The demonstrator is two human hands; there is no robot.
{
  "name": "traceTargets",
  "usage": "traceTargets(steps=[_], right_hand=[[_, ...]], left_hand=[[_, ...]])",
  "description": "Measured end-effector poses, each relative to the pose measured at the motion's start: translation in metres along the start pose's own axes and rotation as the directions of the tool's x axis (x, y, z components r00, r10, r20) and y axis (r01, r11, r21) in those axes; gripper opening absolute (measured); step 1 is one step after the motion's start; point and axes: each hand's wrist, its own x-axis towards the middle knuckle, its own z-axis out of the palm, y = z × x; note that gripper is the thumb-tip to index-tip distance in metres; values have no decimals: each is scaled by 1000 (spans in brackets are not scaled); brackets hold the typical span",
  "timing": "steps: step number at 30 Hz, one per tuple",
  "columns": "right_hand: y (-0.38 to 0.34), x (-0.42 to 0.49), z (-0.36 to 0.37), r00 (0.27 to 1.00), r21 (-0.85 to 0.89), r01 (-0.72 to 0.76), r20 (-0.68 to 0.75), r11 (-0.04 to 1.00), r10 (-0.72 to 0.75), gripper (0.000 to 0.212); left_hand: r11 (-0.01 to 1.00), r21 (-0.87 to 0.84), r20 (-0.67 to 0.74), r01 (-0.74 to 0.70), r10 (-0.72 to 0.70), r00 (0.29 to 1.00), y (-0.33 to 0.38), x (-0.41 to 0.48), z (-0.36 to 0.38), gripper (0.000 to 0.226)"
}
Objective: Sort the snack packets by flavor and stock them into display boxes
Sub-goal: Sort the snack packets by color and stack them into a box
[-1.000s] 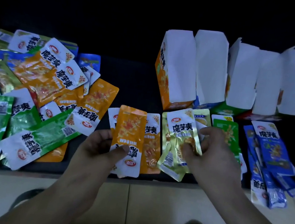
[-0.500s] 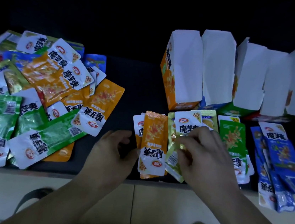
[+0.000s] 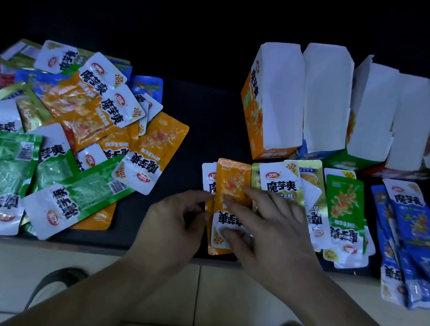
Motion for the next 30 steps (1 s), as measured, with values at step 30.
traceTargets(steps=[30], right_hand=[[-108, 123, 16, 969, 200, 98, 203, 975, -139, 52]], left_hand=[[740, 671, -190, 38, 122, 974, -97, -24, -184, 81]])
